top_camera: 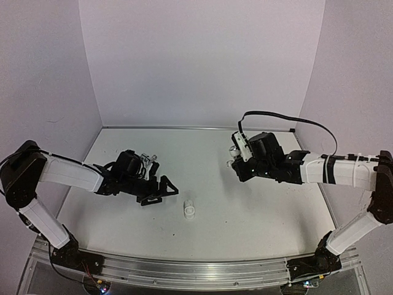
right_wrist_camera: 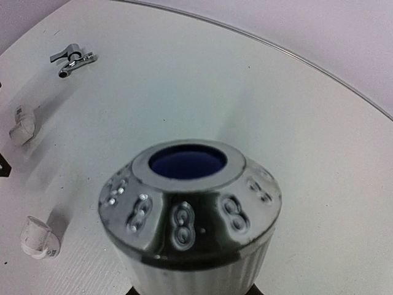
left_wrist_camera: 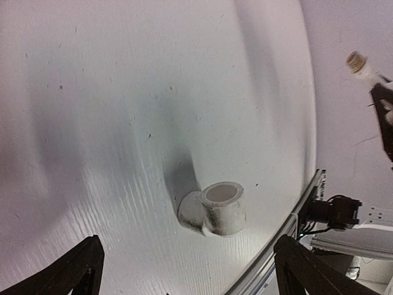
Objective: Install the water faucets
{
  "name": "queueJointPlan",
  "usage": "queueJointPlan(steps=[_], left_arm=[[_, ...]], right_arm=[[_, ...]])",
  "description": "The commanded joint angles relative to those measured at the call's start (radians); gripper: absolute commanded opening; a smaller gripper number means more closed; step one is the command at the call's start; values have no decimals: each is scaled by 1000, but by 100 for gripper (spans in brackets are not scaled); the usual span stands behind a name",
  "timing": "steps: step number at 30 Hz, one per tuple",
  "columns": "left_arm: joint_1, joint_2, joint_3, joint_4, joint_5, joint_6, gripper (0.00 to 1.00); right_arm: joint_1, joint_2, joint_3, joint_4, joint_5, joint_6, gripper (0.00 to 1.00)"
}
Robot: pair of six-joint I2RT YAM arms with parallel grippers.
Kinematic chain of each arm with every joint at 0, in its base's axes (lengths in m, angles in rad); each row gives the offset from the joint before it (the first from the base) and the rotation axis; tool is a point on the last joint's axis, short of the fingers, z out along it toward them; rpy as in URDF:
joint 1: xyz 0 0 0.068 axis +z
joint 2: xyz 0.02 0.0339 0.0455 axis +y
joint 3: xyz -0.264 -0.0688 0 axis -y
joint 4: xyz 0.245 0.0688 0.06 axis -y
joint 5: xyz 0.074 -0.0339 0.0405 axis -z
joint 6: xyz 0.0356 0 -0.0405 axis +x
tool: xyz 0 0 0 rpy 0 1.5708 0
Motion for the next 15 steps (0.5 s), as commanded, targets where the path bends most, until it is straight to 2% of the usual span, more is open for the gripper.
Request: queueJointPlan(steps=[1, 6, 11, 14, 15], left_arm=[[-143, 87, 265, -338, -186, -154, 99], [-229, 236, 516, -648, -326, -221, 99], [-254, 312, 648, -778, -363, -278, 99], [-266, 360, 720, -862, -382, -294, 99], [-271, 372, 735, -876, -378, -295, 98]], right_arm=[[5, -69, -1, 17, 93, -51, 0], [5, -75, 5, 4, 148, -10, 0], [5, -120, -2, -41, 193, 90, 1], [5, -173, -31, -44, 205, 111, 9], [5, -182, -34, -45, 221, 116, 8]])
